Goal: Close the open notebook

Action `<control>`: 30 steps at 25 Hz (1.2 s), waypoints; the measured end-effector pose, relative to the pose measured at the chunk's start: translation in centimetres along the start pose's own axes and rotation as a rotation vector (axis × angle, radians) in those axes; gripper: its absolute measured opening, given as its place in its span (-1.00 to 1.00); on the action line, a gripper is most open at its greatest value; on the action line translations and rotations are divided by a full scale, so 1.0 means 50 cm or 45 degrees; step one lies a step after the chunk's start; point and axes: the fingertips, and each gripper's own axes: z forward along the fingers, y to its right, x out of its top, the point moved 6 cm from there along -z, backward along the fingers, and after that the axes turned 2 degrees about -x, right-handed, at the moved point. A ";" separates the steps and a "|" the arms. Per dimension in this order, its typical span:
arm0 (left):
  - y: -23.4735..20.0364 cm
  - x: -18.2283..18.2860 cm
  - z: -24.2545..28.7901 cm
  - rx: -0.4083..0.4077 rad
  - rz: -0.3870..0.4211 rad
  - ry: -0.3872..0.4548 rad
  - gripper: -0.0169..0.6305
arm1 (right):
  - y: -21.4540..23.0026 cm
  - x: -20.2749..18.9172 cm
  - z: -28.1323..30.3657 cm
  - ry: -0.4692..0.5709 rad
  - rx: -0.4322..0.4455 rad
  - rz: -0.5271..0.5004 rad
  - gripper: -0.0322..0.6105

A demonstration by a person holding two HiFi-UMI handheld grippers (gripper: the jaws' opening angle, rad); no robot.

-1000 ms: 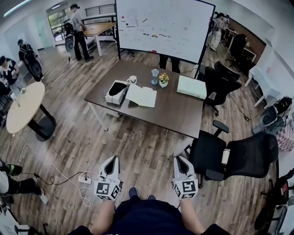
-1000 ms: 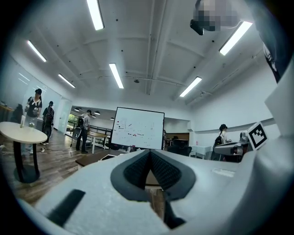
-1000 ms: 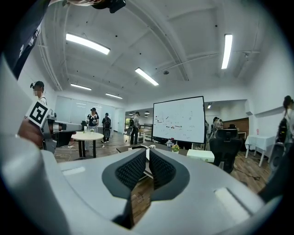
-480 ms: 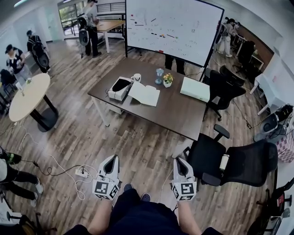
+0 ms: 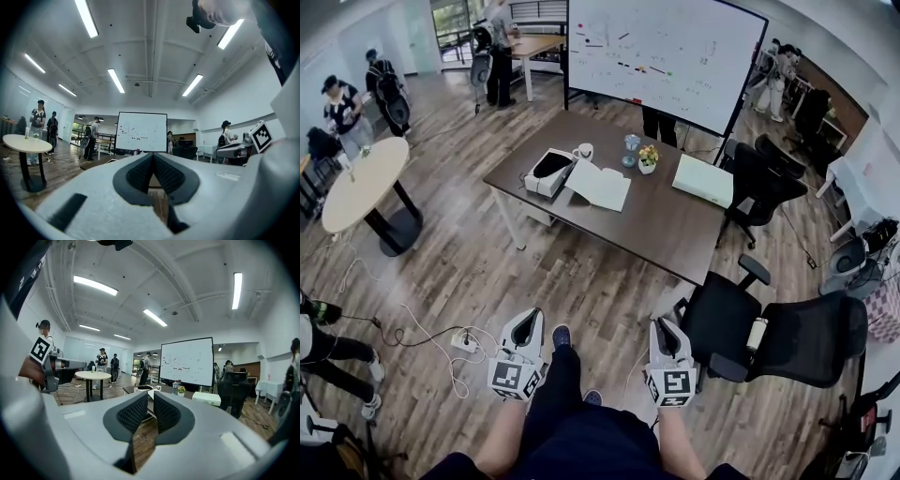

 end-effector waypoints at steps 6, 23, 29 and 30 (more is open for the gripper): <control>0.000 0.004 0.009 -0.004 0.025 -0.002 -0.99 | 0.003 0.006 0.000 0.021 -0.004 -0.012 -0.80; -0.054 -0.012 0.082 -0.005 0.015 -0.023 -0.99 | 0.027 0.004 0.093 -0.009 -0.031 -0.032 -0.68; -0.100 -0.012 0.123 -0.010 0.016 -0.014 -0.99 | 0.032 0.013 0.154 0.009 -0.050 -0.024 -0.90; -0.106 -0.014 0.130 -0.010 0.015 -0.014 -0.99 | 0.034 0.011 0.164 0.006 -0.049 -0.022 -0.91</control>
